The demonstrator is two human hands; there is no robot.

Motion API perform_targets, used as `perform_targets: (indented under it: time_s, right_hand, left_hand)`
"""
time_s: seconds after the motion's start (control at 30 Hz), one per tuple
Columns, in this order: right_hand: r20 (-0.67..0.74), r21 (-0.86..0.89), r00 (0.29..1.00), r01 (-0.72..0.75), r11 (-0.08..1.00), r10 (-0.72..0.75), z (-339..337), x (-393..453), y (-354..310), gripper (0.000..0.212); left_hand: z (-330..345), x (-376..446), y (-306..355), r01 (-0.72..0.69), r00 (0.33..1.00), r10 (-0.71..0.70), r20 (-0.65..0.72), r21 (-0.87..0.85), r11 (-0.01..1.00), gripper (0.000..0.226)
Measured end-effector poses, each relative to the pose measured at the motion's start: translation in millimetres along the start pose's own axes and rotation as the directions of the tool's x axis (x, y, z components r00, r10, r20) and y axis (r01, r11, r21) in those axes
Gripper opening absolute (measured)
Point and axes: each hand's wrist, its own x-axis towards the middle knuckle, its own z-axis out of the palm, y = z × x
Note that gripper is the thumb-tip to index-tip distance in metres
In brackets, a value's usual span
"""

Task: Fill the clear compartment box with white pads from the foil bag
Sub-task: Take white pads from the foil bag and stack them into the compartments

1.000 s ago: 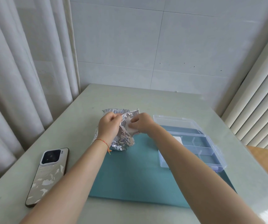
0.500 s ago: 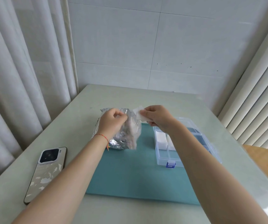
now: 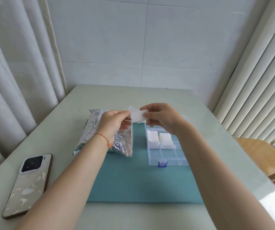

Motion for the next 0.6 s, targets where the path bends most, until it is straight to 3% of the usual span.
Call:
perform_targets:
  time_s: [0.2,0.43,0.6]
  right_hand:
    - [-0.163,0.138,0.986,-0.002,0.99,0.025,-21.2,-2.1,5.6,0.008]
    - [-0.172,0.119,0.983,-0.048,0.992,0.068,-13.0,4.8,17.6,0.017]
    - [-0.147,0.316,0.986,-0.026,0.948,0.076,-6.8,5.6,17.9,0.017]
  left_hand:
    - [14.9,8.6,-7.4,-0.033,0.999,0.035,-0.035,0.04,0.999,0.01]
    - [34.2,13.9,-2.6,-0.012,1.0,0.015,0.023,-0.132,0.991,0.012]
    - [32.0,9.1,6.2,0.055,0.99,-0.022,0.138,-0.236,0.97,0.014]
